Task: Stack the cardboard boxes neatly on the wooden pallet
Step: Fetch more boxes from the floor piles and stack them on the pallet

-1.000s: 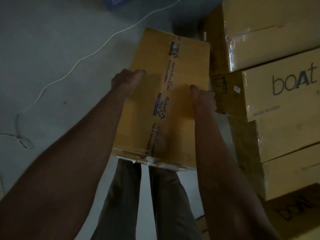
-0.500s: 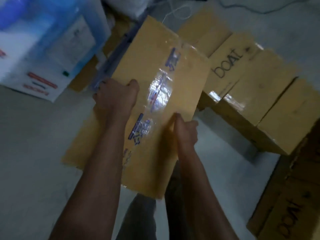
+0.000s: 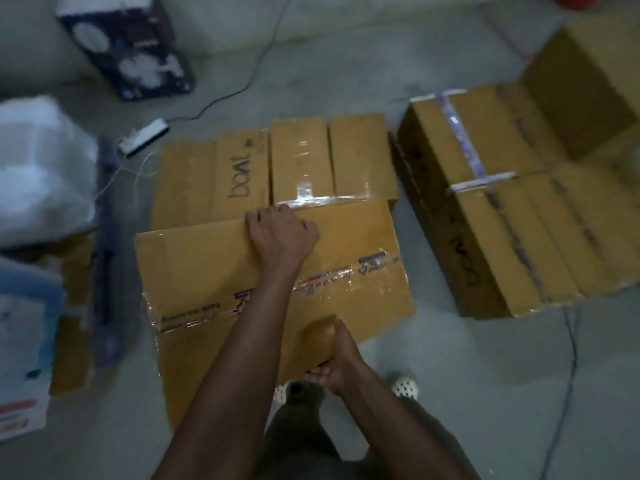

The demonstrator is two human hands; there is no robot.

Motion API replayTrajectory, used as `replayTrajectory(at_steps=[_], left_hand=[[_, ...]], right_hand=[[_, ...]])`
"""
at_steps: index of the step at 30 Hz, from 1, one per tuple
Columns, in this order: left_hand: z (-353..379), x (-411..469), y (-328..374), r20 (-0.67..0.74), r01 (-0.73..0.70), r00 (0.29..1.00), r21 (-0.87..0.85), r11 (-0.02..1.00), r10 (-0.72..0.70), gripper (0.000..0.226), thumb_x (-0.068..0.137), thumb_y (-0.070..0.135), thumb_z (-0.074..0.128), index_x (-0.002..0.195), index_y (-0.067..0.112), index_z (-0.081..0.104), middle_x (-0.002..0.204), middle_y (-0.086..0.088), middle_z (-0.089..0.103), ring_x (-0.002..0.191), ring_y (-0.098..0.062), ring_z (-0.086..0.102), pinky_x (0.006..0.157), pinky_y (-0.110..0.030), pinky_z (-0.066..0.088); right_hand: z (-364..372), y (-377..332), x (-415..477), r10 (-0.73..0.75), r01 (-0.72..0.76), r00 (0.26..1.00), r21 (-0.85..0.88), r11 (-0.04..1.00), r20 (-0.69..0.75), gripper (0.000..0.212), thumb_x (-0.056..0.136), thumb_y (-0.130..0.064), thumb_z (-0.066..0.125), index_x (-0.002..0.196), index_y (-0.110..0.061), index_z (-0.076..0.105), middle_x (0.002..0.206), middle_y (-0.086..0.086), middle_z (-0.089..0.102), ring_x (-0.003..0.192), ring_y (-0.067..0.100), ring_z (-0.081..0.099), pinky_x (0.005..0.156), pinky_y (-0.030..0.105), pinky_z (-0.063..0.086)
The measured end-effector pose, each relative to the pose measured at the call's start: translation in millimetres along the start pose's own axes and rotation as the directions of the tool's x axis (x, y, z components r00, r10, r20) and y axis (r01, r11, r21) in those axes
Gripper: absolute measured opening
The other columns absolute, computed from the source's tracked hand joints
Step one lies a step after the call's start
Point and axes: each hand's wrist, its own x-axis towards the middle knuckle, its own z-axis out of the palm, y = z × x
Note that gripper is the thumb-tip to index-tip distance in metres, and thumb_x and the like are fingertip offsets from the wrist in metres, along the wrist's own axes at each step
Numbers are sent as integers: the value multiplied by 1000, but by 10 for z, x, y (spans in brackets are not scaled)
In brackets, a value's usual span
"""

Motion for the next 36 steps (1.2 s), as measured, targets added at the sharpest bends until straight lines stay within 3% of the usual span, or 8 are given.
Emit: replayTrajectory(at_steps=[2,10,14,18,21,24,30,36], left_hand=[[7,-123,610,-3,-86,996,29,996,87,48,82,47,51,108,10,69,109,-13,70,106,-29,60,100,-43,34],[-293,-212,2631,-97,-215,971,27,976,217,67,85,58,51,126,6,62,129,-19,62,124,-32,53,108,-46,29],[-488,26,3228,-116,-169,980,-76,983,160,71,81,62,55,127,8,61,127,-19,63,124,-34,54,108,-47,29],[-454,280,3734,-75,-164,986,-205,965,152,72,75,65,56,121,10,65,119,-17,68,117,-36,59,106,-47,33],[-365,479,4164,-17,-160,987,-300,940,162,71,76,65,57,119,9,65,118,-15,68,113,-36,60,101,-45,38],[-347,567,4647,24,-140,986,-401,905,163,65,77,64,61,111,8,68,111,-15,70,106,-36,64,95,-41,45],[-186,513,5613,153,38,987,-548,836,55,64,78,61,64,108,6,74,103,-14,73,96,-36,67,75,-36,50],[104,671,6303,254,173,967,-609,774,-16,55,83,59,65,103,8,74,96,-9,71,84,-25,60,69,-30,40]], right_hand=[[-415,-254,-122,-10,11,1000,53,999,-17,73,95,-65,52,140,-9,40,115,22,59,94,40,60,65,50,56],[-1975,-1667,-752,-327,333,940,51,942,-98,81,92,-62,57,154,-16,32,150,22,43,122,48,55,90,56,54],[-2411,-2410,-989,-493,482,830,-108,869,-262,81,86,-67,62,141,-9,49,127,21,60,105,40,66,83,53,61],[-2734,-3143,-1144,-618,556,679,-271,786,-396,61,81,-73,61,104,-17,57,105,11,65,99,36,67,75,50,63],[-2984,-3725,-1200,-666,500,548,-440,746,-507,84,72,-83,52,112,-10,67,112,11,71,102,36,66,86,48,58],[-3285,-4314,-1304,-660,425,455,-505,751,-598,79,80,-78,53,116,-9,68,115,12,70,108,36,64,86,36,49],[-3931,-5354,-1307,-671,385,292,-559,735,-681,72,84,-68,57,125,-10,62,125,15,65,121,38,54,99,46,43],[-4247,-6368,-1148,-716,253,233,-669,698,-659,84,81,-72,58,138,-10,50,144,12,49,135,35,36,104,54,29]])
